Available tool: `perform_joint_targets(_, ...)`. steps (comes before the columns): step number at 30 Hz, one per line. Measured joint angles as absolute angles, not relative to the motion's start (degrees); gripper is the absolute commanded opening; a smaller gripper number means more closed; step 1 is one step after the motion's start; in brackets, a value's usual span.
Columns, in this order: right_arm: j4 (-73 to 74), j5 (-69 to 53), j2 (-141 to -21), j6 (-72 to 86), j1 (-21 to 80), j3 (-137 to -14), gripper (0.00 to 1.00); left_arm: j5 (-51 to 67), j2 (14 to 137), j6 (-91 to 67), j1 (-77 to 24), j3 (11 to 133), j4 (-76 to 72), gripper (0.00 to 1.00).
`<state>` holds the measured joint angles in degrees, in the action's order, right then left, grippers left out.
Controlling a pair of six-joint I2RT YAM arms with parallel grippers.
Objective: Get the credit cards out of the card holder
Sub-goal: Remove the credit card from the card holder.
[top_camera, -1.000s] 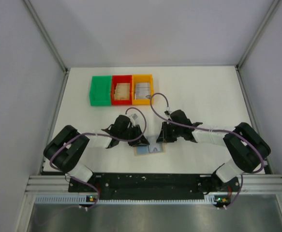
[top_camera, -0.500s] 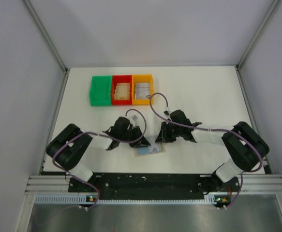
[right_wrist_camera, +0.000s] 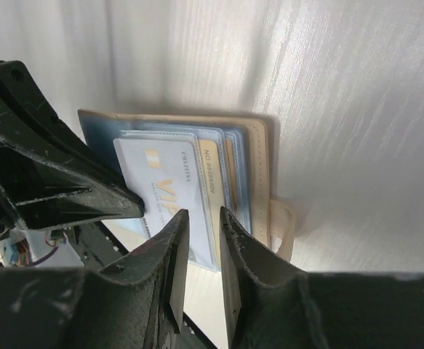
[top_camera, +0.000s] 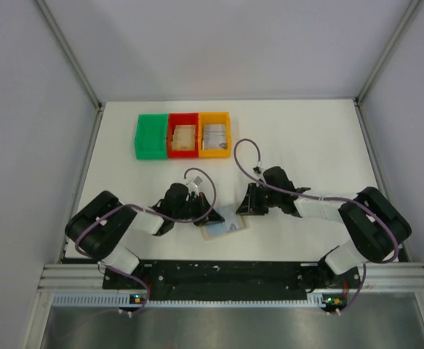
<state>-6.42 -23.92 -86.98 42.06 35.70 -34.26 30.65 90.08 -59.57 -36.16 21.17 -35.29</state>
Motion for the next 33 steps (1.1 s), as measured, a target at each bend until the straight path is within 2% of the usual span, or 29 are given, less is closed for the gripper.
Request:
perform_joint_targets(14, -14.5, -29.3, -84.5, 44.3, 33.8, -29.8, 0.29, 32.9, 90.9, -65.2, -35.7, 14.8, -57.0, 0.00)
perform_joint_targets(23, -25.7, -35.3, -84.6, 47.3, 32.5, -25.1, 0.28, 33.2, 90.9, -65.9, -35.6, 14.1, -60.5, 0.00)
perform_joint_targets(26, -29.6, -37.4, -85.3, 48.6, 32.4, -24.6, 0.23, 33.4, 90.9, -66.1, -35.6, 14.0, -62.1, 0.00)
perform_joint_targets(30, -34.0, -39.1, -85.6, 50.2, 31.8, -23.1, 0.00, 33.4, 90.9, -66.2, -35.4, 13.5, -63.5, 0.00)
perform_joint_targets(33, -35.2, -40.4, -85.6, 50.8, 31.3, -22.7, 0.00, 33.1, 90.9, -66.2, -35.2, 12.8, -63.4, 0.00)
